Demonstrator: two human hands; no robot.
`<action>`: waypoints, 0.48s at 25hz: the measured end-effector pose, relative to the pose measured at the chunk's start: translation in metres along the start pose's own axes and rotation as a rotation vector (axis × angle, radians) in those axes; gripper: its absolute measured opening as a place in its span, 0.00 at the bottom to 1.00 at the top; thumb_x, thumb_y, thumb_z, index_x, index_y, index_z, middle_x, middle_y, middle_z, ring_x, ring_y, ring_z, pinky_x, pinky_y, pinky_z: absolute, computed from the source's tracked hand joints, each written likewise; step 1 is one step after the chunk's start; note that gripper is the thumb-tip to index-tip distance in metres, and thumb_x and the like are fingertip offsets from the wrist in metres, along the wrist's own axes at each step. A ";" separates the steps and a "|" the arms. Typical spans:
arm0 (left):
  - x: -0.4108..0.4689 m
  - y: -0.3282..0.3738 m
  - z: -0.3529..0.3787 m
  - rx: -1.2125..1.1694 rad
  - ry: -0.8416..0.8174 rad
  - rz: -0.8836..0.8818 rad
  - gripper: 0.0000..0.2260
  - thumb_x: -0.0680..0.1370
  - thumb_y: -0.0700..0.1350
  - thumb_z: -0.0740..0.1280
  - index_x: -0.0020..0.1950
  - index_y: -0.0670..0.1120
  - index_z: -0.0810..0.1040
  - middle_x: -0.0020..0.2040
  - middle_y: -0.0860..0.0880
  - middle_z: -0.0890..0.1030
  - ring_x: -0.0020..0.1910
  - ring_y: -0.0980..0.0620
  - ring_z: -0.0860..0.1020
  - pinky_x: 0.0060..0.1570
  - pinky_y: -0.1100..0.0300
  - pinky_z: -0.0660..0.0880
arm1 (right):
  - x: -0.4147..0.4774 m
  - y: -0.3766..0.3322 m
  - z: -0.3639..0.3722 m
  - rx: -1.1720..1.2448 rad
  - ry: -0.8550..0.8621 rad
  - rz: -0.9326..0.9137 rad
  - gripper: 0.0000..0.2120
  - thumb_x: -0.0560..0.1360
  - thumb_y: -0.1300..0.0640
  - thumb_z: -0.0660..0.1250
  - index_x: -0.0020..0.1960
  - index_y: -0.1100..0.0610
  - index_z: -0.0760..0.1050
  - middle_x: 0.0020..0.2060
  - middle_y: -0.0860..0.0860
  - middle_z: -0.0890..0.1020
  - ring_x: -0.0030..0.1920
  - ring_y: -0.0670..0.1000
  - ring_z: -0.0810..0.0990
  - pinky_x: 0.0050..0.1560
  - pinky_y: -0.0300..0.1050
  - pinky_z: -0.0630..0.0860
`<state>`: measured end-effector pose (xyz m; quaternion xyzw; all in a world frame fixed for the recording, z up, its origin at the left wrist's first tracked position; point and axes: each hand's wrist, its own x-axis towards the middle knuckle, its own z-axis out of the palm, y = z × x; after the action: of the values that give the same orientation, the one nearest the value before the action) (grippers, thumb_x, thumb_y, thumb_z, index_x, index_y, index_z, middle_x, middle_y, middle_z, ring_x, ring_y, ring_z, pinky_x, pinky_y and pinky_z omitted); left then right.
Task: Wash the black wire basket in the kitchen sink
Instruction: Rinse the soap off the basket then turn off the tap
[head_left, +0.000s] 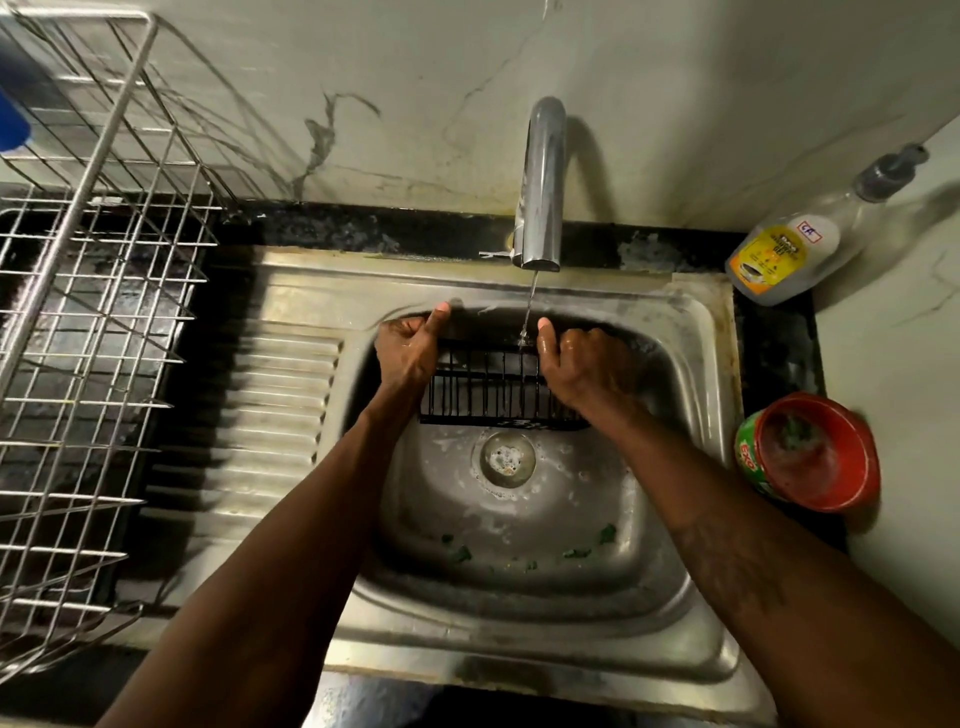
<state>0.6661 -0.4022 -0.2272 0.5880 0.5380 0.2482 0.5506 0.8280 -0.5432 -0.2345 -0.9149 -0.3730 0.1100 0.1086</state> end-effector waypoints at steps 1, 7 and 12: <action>0.002 -0.005 0.001 0.148 0.012 0.058 0.19 0.79 0.58 0.70 0.35 0.45 0.81 0.31 0.52 0.81 0.32 0.53 0.79 0.37 0.57 0.77 | 0.000 -0.006 0.000 -0.011 0.026 -0.007 0.32 0.84 0.38 0.52 0.27 0.55 0.67 0.24 0.51 0.72 0.28 0.53 0.75 0.36 0.46 0.70; -0.022 -0.010 0.042 0.865 0.080 0.533 0.26 0.87 0.56 0.51 0.45 0.49 0.85 0.39 0.49 0.85 0.45 0.44 0.81 0.59 0.45 0.71 | -0.001 -0.048 -0.010 -0.118 0.116 -0.076 0.29 0.84 0.45 0.57 0.28 0.56 0.73 0.25 0.54 0.78 0.26 0.55 0.76 0.34 0.43 0.66; -0.027 0.007 0.062 0.652 0.079 0.201 0.29 0.85 0.58 0.56 0.34 0.44 0.82 0.30 0.47 0.79 0.34 0.48 0.73 0.54 0.52 0.67 | 0.003 -0.037 -0.031 0.027 0.132 -0.324 0.26 0.85 0.45 0.55 0.32 0.53 0.75 0.27 0.48 0.73 0.27 0.49 0.70 0.33 0.42 0.65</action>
<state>0.7150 -0.4491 -0.2290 0.7731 0.5492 0.1388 0.2855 0.8146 -0.5189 -0.1949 -0.8464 -0.5062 0.0356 0.1614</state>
